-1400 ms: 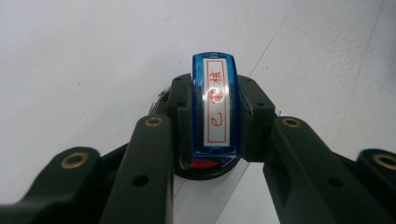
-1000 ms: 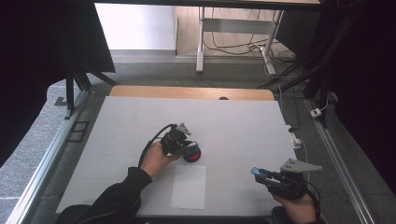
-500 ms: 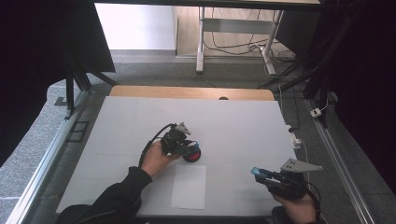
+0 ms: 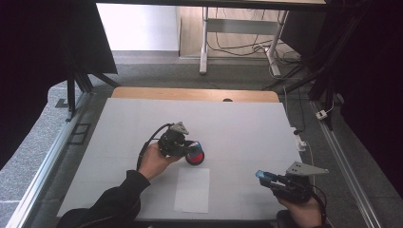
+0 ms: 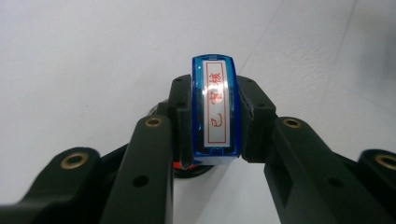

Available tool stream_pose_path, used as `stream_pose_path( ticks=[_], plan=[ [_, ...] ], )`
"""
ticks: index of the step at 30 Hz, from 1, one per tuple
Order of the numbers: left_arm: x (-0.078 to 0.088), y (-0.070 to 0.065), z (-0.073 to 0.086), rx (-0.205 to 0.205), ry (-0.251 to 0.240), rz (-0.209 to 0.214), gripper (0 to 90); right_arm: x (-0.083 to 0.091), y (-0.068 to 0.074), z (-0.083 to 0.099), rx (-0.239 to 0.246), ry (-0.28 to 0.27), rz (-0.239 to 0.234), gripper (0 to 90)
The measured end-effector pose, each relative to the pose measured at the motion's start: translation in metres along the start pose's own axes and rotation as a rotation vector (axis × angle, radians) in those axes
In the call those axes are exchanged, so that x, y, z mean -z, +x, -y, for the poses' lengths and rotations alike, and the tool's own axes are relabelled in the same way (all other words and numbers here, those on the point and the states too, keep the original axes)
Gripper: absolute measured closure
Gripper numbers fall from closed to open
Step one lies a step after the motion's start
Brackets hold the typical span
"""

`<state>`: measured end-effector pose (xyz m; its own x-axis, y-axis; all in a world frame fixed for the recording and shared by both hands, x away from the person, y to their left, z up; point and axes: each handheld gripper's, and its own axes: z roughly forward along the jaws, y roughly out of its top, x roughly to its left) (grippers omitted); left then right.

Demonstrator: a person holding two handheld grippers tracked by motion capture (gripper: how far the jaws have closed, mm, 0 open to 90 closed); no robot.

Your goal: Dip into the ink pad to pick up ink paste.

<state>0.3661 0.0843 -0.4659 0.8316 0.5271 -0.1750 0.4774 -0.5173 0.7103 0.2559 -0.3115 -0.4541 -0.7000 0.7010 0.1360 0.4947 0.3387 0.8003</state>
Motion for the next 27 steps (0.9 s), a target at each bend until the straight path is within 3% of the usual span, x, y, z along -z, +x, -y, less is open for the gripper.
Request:
stream_pose_path(
  ticks=[16,27],
  plan=[
    [0.028,-0.015,0.006,-0.008,-0.053,0.075,70.1,0.000,0.001,0.000,0.002,-0.004,0.004,68.3],
    [0.042,-0.028,0.013,-0.023,-0.065,0.093,70.1,0.000,0.001,0.000,0.003,-0.004,0.001,68.3]
  ],
)
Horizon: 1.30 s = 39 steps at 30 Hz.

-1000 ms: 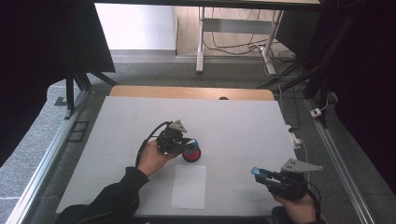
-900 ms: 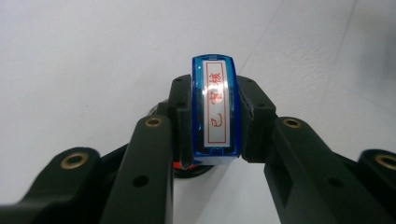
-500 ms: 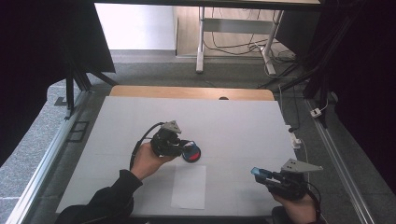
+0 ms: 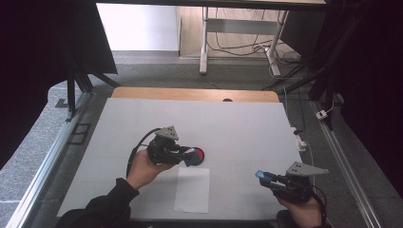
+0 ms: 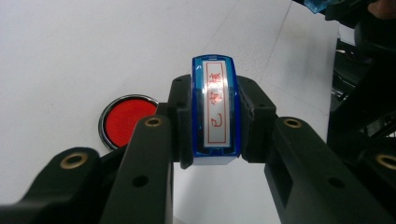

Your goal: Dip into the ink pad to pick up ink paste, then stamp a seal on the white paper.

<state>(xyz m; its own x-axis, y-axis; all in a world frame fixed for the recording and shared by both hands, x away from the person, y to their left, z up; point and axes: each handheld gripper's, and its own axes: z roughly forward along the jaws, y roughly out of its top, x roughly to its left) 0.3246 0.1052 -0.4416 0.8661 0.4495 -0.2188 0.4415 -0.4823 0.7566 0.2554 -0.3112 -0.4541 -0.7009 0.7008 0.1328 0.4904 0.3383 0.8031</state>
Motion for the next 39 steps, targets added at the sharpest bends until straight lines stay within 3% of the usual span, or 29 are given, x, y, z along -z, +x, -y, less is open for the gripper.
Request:
stream_pose_path(
  ticks=[19,31,39],
  plan=[
    [0.000,-0.016,0.012,-0.044,0.018,-0.006,70.1,0.000,0.001,0.000,0.006,0.006,0.001,68.3],
    [-0.021,-0.022,0.020,-0.092,0.085,-0.014,70.2,0.000,0.001,0.000,0.007,0.004,-0.003,68.3],
    [-0.033,-0.023,0.025,-0.101,0.123,-0.013,70.2,0.000,0.001,0.000,0.006,0.003,-0.006,68.3]
  ],
)
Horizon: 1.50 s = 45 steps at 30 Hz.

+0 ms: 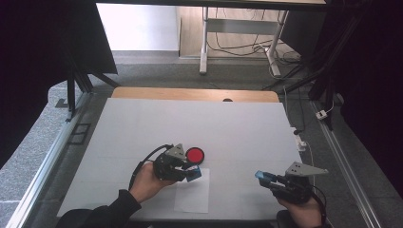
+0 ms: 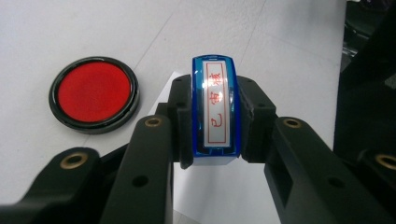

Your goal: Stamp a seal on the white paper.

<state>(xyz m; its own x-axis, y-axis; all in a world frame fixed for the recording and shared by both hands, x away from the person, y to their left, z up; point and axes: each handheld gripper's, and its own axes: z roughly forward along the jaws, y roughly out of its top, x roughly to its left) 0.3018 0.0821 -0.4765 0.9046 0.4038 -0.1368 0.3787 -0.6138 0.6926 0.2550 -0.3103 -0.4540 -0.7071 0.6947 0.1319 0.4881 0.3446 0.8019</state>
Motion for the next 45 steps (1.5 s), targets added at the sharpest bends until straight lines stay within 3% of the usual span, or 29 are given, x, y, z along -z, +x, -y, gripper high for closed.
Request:
stream_pose_path(
  ticks=[21,26,41,45],
  plan=[
    [-0.024,0.003,0.009,-0.009,0.097,-0.017,70.3,0.000,0.000,0.000,0.001,0.000,-0.004,68.3],
    [-0.025,0.004,0.011,0.005,0.086,-0.011,70.4,0.000,0.000,0.000,0.001,0.001,-0.004,68.3],
    [-0.027,-0.009,0.008,-0.045,0.118,-0.076,70.6,-0.001,0.000,0.000,0.002,0.004,-0.002,68.3],
    [-0.027,-0.006,0.009,-0.025,0.111,-0.063,70.6,-0.001,0.000,0.000,0.002,0.005,-0.002,68.3]
  ],
)
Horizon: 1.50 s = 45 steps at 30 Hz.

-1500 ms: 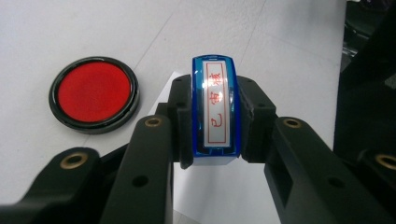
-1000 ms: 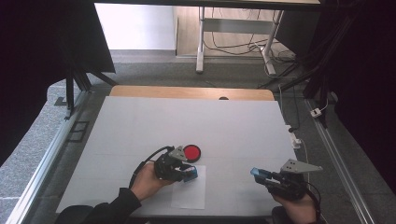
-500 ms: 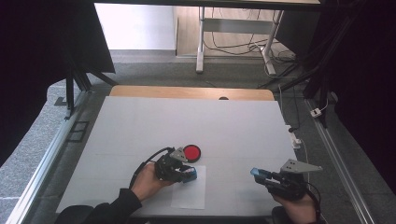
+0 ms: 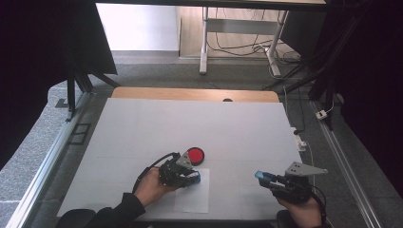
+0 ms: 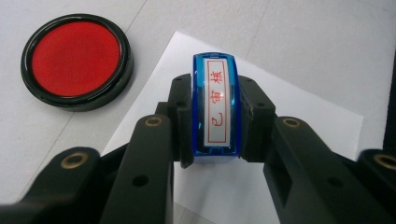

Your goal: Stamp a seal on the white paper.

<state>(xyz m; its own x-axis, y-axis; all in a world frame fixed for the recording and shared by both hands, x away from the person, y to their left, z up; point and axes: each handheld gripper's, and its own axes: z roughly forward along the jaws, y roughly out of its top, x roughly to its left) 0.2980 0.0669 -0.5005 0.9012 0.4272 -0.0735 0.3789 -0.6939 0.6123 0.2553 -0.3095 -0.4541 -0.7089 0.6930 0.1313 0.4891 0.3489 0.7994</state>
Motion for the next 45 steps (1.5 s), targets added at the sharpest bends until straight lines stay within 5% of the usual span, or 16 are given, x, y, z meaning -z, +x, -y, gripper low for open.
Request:
stream_pose_path(
  ticks=[12,17,30,39,45],
  plan=[
    [-0.002,0.022,0.008,0.145,-0.056,0.126,70.7,0.000,0.000,0.000,0.001,0.002,0.000,68.4],
    [-0.002,0.019,0.007,0.132,-0.054,0.110,70.7,0.000,0.000,0.000,0.000,0.005,-0.001,68.4],
    [-0.001,-0.004,0.003,0.013,-0.019,-0.031,70.8,0.000,0.000,0.000,0.003,0.008,0.001,68.4],
    [-0.002,0.007,0.005,0.089,-0.041,0.034,70.8,-0.001,0.000,0.000,0.003,0.006,0.002,68.4],
    [-0.002,0.011,0.007,0.105,-0.045,0.061,70.8,-0.001,0.000,0.000,0.003,0.008,0.001,68.4]
  ],
)
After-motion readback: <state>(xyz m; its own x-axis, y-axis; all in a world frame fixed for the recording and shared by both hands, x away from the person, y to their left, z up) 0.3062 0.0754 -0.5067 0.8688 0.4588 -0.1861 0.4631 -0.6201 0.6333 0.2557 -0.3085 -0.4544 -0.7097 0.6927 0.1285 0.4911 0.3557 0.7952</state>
